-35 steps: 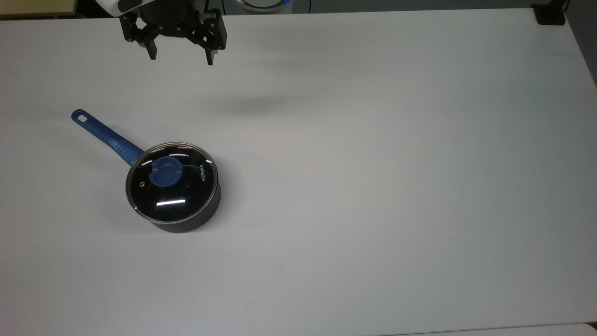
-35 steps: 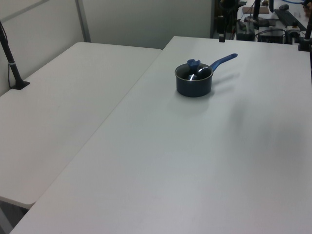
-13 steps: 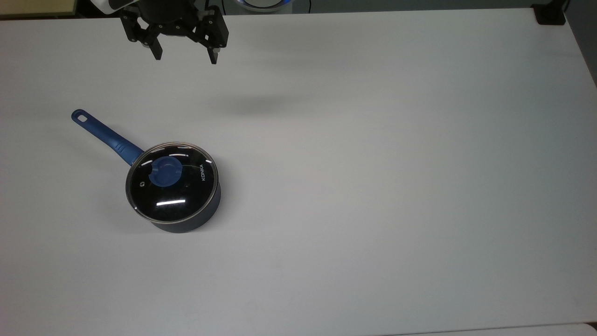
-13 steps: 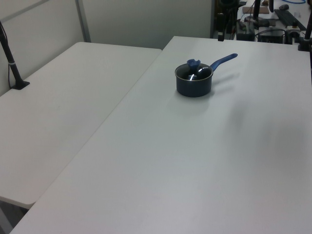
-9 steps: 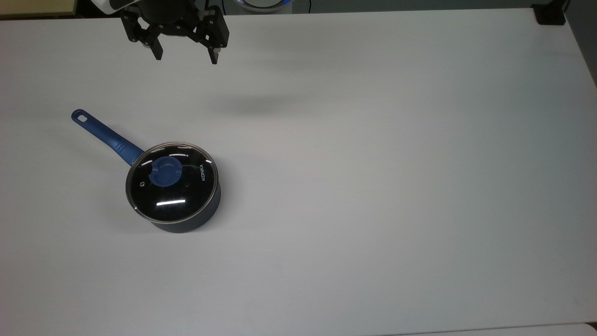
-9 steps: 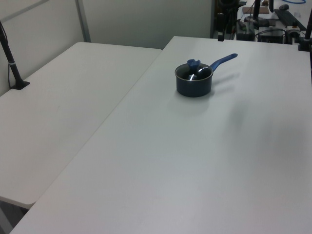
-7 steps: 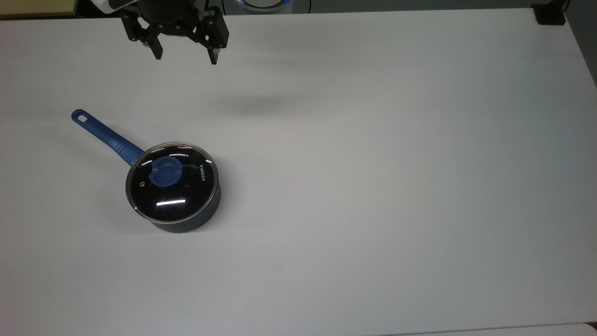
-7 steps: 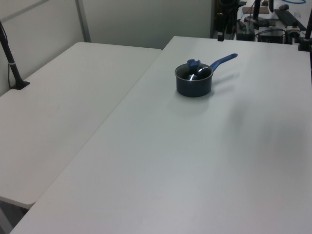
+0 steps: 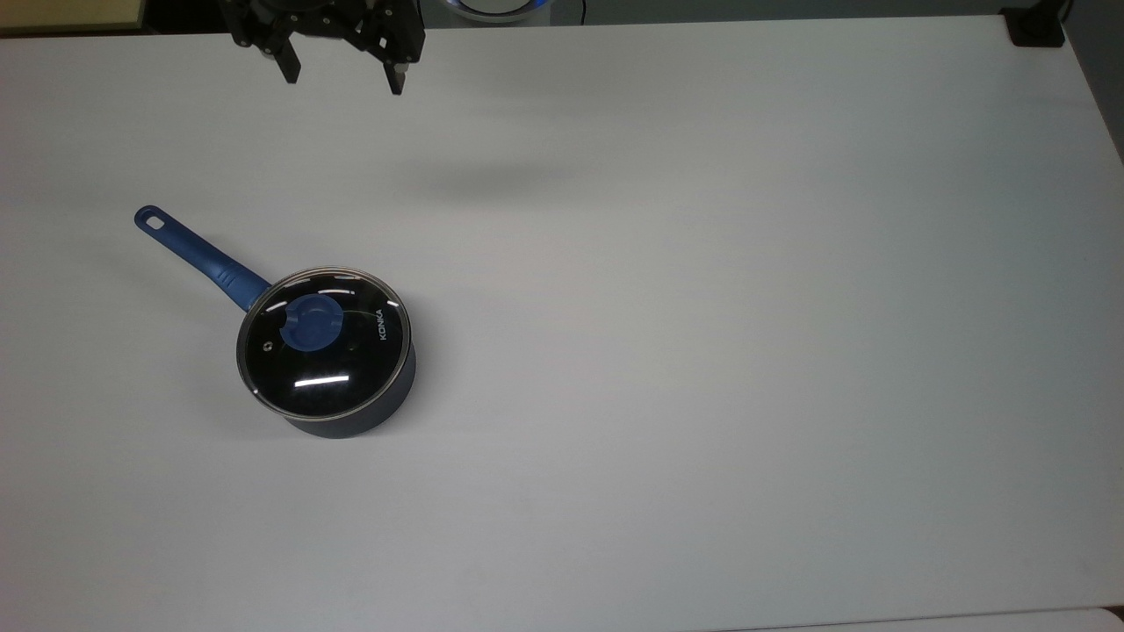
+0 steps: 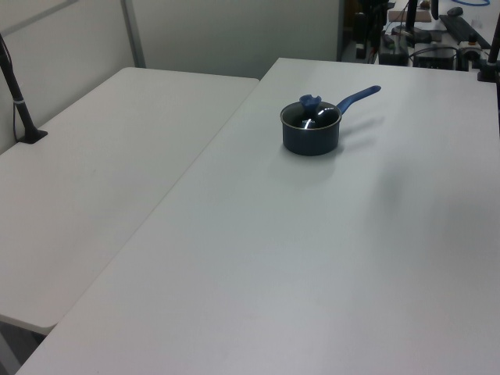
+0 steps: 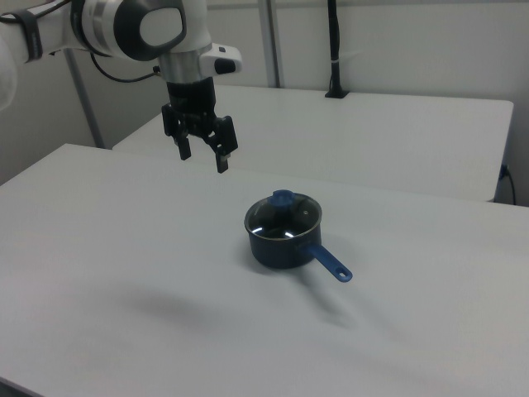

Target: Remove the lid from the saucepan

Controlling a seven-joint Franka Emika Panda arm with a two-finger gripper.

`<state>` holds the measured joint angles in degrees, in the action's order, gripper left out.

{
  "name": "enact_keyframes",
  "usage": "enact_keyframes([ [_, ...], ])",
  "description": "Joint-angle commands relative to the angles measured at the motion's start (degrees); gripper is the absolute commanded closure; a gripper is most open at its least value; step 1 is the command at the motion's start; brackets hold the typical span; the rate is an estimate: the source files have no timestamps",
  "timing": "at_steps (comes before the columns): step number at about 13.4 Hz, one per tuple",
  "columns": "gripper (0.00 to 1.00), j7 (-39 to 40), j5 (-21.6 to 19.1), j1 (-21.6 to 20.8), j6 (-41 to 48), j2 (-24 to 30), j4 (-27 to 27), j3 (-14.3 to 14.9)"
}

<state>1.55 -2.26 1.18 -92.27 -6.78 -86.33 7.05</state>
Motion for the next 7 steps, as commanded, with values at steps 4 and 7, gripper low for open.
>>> enact_keyframes([
  [4, 0.00, -1.20, 3.48, -2.31, 3.06, 1.25, -0.77, -0.11],
  [7, 0.00, -1.29, 4.89, -2.58, 4.02, 1.25, -1.03, -0.19],
])
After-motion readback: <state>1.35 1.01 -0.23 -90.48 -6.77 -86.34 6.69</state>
